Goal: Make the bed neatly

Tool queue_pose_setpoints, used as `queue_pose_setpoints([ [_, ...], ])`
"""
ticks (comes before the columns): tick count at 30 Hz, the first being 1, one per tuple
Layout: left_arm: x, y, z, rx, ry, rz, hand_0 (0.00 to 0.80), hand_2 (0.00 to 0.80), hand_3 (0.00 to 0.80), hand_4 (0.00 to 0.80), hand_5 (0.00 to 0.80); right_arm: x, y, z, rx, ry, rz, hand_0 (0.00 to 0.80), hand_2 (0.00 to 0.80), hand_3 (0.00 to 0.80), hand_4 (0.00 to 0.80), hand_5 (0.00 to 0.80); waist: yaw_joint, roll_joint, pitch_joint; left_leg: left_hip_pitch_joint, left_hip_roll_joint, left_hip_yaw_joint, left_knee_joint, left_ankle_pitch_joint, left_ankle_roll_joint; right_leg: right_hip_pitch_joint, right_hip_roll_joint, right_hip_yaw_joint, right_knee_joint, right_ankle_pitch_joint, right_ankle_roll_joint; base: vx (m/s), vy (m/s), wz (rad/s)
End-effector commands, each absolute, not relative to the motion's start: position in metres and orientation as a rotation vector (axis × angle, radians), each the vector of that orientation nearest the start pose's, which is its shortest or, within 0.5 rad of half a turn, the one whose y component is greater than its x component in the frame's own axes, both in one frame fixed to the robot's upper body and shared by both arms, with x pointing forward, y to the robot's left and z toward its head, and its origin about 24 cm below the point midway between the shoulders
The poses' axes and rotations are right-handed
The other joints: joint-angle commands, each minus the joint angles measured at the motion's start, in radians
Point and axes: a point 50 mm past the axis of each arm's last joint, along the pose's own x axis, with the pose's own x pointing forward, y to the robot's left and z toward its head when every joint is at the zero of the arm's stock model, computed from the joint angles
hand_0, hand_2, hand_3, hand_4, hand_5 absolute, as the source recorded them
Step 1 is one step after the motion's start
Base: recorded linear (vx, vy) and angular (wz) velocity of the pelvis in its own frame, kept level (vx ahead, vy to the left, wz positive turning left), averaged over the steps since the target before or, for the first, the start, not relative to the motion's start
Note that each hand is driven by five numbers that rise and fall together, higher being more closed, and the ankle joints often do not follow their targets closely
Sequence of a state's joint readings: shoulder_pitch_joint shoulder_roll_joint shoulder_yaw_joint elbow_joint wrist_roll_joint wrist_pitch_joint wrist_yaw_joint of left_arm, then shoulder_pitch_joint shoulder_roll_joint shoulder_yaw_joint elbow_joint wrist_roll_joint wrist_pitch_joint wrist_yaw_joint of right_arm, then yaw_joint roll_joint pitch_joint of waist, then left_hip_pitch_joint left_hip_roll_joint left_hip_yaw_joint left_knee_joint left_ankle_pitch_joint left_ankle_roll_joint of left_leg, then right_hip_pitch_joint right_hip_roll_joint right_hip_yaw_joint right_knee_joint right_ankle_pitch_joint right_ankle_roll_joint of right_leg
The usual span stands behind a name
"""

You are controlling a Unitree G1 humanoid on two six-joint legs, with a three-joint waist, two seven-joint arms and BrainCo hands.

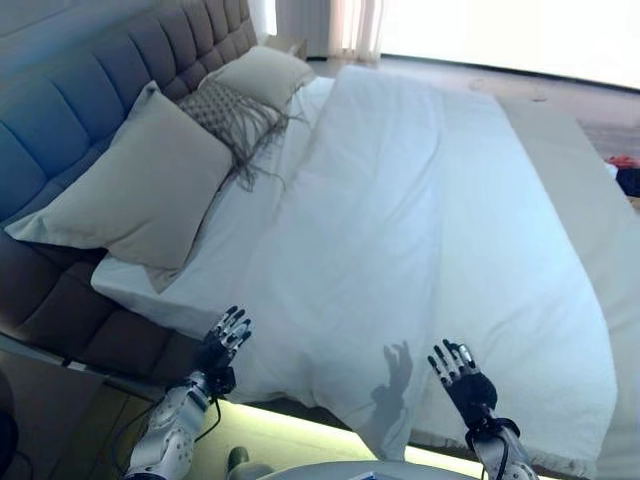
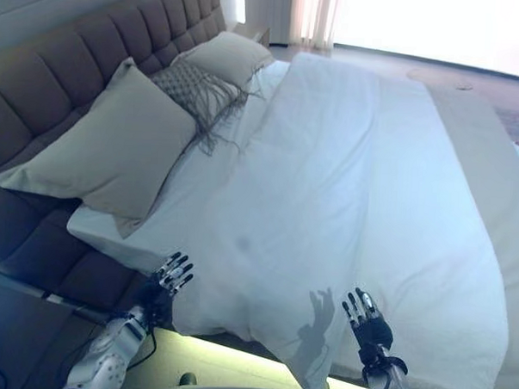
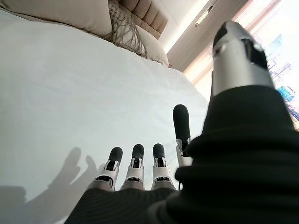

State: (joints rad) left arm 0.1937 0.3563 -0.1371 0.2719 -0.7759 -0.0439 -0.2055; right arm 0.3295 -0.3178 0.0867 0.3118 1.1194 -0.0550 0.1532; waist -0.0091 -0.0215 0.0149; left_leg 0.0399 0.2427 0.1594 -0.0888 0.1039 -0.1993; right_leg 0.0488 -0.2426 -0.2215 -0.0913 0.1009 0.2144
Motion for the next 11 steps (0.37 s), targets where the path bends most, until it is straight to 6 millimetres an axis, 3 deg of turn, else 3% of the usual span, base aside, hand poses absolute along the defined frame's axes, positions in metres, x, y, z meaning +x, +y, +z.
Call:
queue_pose_setpoints([
  [1,0.203,0.209,-0.031,-0.528,0.299,-0.098,0.000,0.000,0.000,0.000,0.000,0.163,-0.231,-0.045,0.768,0.316,-0.178,0.000,0.000,0.000,0.000,0.000,0.016,-0.020,-0.008,0.010,0.004,-0.014,0.053,-0.024,0.050,-0.012,0.048,0.021,0.047,-0.018,-0.058,-0.051,-0.039,-0.04],
  [11,0.206,0.196,-0.031,-0.484,0.301,-0.177,0.000,0.000,0.000,0.000,0.000,0.159,-0.224,-0.051,0.832,0.302,-0.166,0.000,0.000,0.000,0.000,0.000,0.019,-0.013,-0.014,0.000,-0.008,-0.042,0.003,0.003,0.047,-0.010,0.059,0.003,0.037,-0.021,-0.057,-0.028,-0.001,-0.01],
])
